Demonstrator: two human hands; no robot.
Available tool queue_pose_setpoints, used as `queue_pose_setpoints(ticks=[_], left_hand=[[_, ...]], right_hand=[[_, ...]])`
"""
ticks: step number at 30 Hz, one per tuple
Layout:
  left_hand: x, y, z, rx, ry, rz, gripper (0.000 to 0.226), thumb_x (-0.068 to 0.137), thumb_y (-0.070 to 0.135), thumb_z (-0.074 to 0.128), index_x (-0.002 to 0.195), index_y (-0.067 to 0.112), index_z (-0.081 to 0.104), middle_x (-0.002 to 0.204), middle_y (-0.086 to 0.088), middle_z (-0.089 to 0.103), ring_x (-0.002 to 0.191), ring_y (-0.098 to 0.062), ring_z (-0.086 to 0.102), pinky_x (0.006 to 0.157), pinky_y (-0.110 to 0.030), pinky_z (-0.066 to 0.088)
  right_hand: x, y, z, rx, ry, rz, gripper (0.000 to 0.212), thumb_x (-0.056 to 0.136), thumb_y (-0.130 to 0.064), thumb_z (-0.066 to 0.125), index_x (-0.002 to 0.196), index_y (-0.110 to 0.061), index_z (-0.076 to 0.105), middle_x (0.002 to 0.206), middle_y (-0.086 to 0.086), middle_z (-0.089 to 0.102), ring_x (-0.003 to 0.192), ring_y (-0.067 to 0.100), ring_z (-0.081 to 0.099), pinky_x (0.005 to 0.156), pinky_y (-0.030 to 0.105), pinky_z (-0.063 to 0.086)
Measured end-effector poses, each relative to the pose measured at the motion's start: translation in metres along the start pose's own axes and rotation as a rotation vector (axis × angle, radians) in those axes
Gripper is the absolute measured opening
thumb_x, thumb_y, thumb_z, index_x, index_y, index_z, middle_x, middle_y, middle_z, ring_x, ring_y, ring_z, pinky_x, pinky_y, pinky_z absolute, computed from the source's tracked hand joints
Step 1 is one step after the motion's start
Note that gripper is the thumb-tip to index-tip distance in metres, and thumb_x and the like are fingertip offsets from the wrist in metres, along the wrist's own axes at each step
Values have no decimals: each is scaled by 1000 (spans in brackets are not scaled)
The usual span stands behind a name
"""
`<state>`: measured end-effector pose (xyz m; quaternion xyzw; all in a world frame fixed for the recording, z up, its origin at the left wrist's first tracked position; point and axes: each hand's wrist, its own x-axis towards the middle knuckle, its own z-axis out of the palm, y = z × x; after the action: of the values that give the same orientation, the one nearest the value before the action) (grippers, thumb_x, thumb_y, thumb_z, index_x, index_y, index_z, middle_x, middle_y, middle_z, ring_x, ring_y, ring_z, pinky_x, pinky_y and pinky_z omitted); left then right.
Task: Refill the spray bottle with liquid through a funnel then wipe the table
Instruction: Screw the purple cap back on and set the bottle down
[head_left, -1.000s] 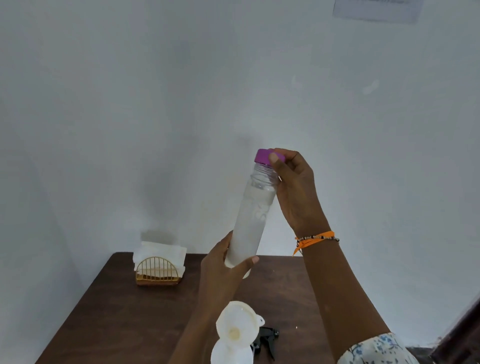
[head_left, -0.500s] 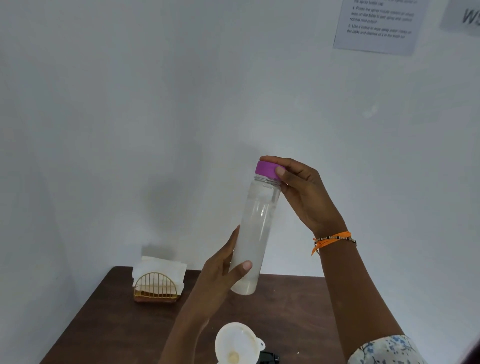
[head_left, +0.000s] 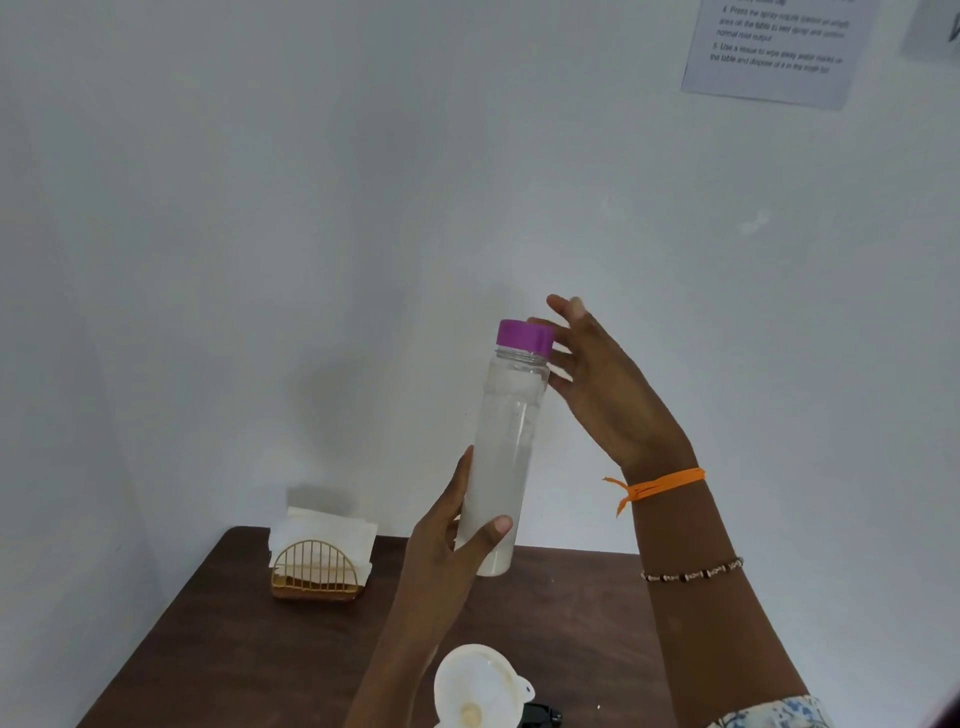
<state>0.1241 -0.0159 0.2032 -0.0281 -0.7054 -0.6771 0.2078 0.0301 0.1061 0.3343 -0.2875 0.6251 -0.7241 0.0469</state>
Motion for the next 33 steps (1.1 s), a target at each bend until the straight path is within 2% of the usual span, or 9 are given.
queue_pose_setpoints(ticks=[2, 5, 8, 11, 16, 20, 24, 27, 33], left_hand=[[0, -2, -1, 3, 10, 3, 58, 78, 31, 64, 116, 57, 29, 117, 31, 45, 103, -1, 52, 68, -2, 46], [-1, -3, -2, -7, 22, -4, 60, 72, 39, 62, 118, 57, 30, 122, 27, 46, 107, -5, 53, 69, -4, 47], [-1, -2, -2, -35, 46, 3, 59, 74, 35, 63, 118, 56, 30, 123, 25, 46, 106, -5, 53, 68, -3, 47], [-1, -3, -3, -37, 64, -1, 59, 71, 38, 62, 117, 55, 30, 122, 24, 46, 104, -5, 53, 70, -4, 47], [-2, -5, -3, -24, 52, 17, 58, 77, 31, 65, 117, 56, 30, 119, 29, 44, 104, -3, 52, 69, -1, 46], [-1, -5, -3, -16, 44, 24, 57, 80, 24, 66, 114, 55, 32, 116, 32, 43, 102, -1, 51, 68, -1, 45], [-2, -5, -4, -25, 42, 27, 58, 80, 24, 66, 116, 55, 32, 117, 32, 44, 104, -1, 52, 69, -2, 46], [-3, -2, -4, -24, 43, 30, 57, 81, 22, 66, 114, 54, 32, 115, 32, 44, 102, -1, 51, 68, -1, 45], [-2, -1, -6, -34, 38, 36, 57, 80, 23, 66, 115, 53, 33, 116, 30, 45, 104, -3, 52, 69, -1, 45]], right_hand=[[1, 0, -1, 216, -34, 26, 39, 98, -26, 37, 134, -13, 43, 118, 11, 56, 108, 22, 55, 103, 37, 40], [2, 1, 2, 132, 10, 6, 38, 91, -11, 51, 129, -10, 46, 104, 8, 58, 97, 18, 58, 99, 35, 45], [1, -1, 4, 51, 86, 12, 53, 80, -22, 63, 128, -18, 42, 101, 2, 57, 102, 15, 56, 103, 39, 41], [1, -1, 2, 124, 57, 53, 58, 82, -33, 57, 135, -20, 37, 110, -2, 60, 115, 20, 53, 108, 43, 36], [3, 1, 6, 89, 62, 51, 46, 89, -13, 56, 131, -19, 41, 101, 1, 62, 111, 21, 55, 109, 47, 34], [4, 0, 8, 100, 94, 71, 60, 84, -21, 61, 136, -22, 31, 106, 2, 60, 114, 22, 52, 106, 51, 36], [1, -1, 8, 238, 20, 97, 46, 94, -20, 46, 139, -16, 37, 100, -1, 59, 105, 19, 53, 101, 50, 39], [1, -3, 11, 191, 15, 93, 41, 92, -13, 50, 132, -15, 43, 98, 2, 60, 98, 19, 55, 96, 46, 43], [2, -6, 13, 151, 46, 98, 64, 83, -28, 59, 139, -24, 28, 109, -1, 57, 107, 17, 54, 96, 51, 42]])
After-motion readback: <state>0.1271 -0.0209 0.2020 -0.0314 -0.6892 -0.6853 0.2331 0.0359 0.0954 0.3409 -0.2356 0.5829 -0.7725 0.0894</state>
